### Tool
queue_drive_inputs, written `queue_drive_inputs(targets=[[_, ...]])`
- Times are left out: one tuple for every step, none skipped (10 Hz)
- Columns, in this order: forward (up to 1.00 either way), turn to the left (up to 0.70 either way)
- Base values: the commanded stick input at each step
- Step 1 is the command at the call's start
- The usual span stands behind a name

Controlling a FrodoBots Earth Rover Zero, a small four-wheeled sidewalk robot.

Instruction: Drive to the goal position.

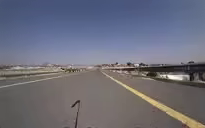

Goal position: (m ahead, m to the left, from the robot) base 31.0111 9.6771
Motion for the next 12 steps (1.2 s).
queue_drive_inputs(targets=[[1.0, 0.0], [1.0, 0.0], [1.0, 0.0], [1.0, 0.0], [1.0, 0.0], [1.0, 0.0], [1.0, 0.0], [1.0, 0.0], [1.0, 0.0], [1.0, 0.0], [1.0, 0.0], [1.0, 0.0]])
